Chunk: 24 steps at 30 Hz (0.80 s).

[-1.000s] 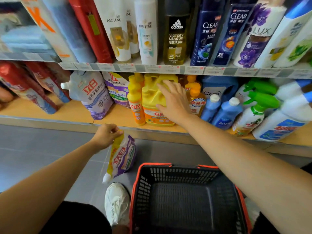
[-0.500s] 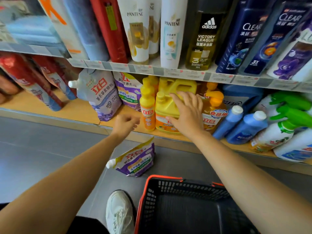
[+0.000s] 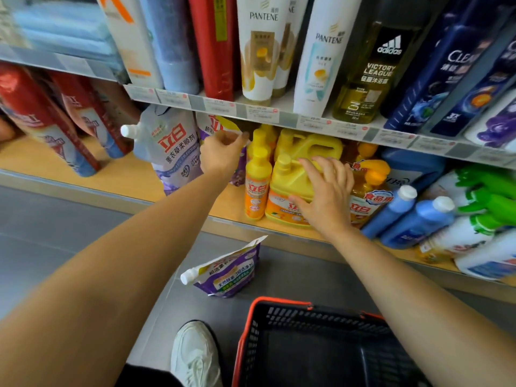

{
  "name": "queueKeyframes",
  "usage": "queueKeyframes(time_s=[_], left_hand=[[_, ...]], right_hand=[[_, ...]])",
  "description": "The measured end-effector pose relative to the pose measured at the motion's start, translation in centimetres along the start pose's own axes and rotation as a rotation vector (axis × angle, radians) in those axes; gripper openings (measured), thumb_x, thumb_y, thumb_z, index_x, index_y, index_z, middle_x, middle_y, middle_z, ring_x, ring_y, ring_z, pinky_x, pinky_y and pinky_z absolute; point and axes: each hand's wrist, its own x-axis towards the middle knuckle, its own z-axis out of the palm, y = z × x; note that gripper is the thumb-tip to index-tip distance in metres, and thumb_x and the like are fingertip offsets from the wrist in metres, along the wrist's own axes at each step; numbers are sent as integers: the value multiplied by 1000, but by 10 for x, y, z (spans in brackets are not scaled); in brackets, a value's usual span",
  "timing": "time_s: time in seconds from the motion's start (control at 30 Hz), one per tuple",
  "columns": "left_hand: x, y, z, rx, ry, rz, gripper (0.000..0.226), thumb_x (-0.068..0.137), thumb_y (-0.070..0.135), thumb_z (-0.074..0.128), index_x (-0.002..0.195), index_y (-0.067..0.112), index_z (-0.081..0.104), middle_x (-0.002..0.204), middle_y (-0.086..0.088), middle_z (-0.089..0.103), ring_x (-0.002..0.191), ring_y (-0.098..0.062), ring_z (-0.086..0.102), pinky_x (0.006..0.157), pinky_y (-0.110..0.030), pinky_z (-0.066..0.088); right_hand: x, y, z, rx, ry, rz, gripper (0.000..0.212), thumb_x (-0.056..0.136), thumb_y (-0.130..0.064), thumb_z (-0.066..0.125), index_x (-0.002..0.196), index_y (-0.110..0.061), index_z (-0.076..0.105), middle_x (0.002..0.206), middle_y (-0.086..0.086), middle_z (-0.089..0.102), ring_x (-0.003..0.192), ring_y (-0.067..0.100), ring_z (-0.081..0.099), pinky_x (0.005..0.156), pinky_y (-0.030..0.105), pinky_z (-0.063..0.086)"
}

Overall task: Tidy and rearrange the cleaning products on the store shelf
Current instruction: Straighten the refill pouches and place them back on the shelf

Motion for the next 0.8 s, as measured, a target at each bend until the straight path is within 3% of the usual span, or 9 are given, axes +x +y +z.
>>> queueKeyframes(time_s=[0.13, 0.23, 0.37, 0.5, 0.67, 0.8], left_hand=[[-7, -8, -1, 104, 85, 80, 21, 87, 34, 63, 96, 23, 78, 92, 3, 76, 91, -21, 69, 85, -39, 56], [-12, -13, -7, 124, 86, 115, 20, 91, 22, 59, 78, 14, 73, 70, -7, 66, 74, -36, 62, 71, -42, 52], [-10, -10, -34, 190, 102, 138, 31, 98, 25, 58, 81, 2, 69, 77, -16, 70, 72, -32, 60, 68, -43, 49], [-10, -11, -74, 357, 84, 208, 35, 102, 26, 52, 77, 4, 61, 72, -11, 61, 71, -24, 51, 58, -34, 32], [-29, 2, -107, 490, 14, 261, 41, 101, 27, 53, 73, -2, 61, 73, -18, 66, 73, -35, 59, 66, -46, 44], [-47, 22, -129, 492, 23, 301, 42, 101, 26, 54, 71, -3, 58, 73, -21, 68, 75, -37, 66, 69, -50, 50]], right_hand=[[0, 1, 1, -8, -2, -4, 80, 75, -54, 76, 144, -32, 44, 142, -2, 43, 139, 27, 30, 119, 53, 17], [0, 2, 2, 3, -8, -6, 79, 75, -53, 76, 144, -32, 43, 142, -3, 42, 139, 27, 29, 119, 53, 16], [1, 2, 1, 6, -17, -14, 80, 75, -52, 77, 144, -32, 42, 142, -2, 42, 139, 26, 29, 119, 54, 16], [2, 2, -1, 6, -45, -17, 81, 74, -50, 78, 144, -32, 42, 143, -2, 42, 138, 27, 30, 120, 54, 16], [5, 4, -10, 48, -123, -31, 79, 78, -42, 78, 146, -31, 40, 146, -1, 40, 141, 29, 27, 121, 54, 11], [15, 9, -25, 136, -325, 12, 81, 83, -46, 74, 152, -37, 32, 156, -5, 32, 146, 25, 16, 122, 48, 3]])
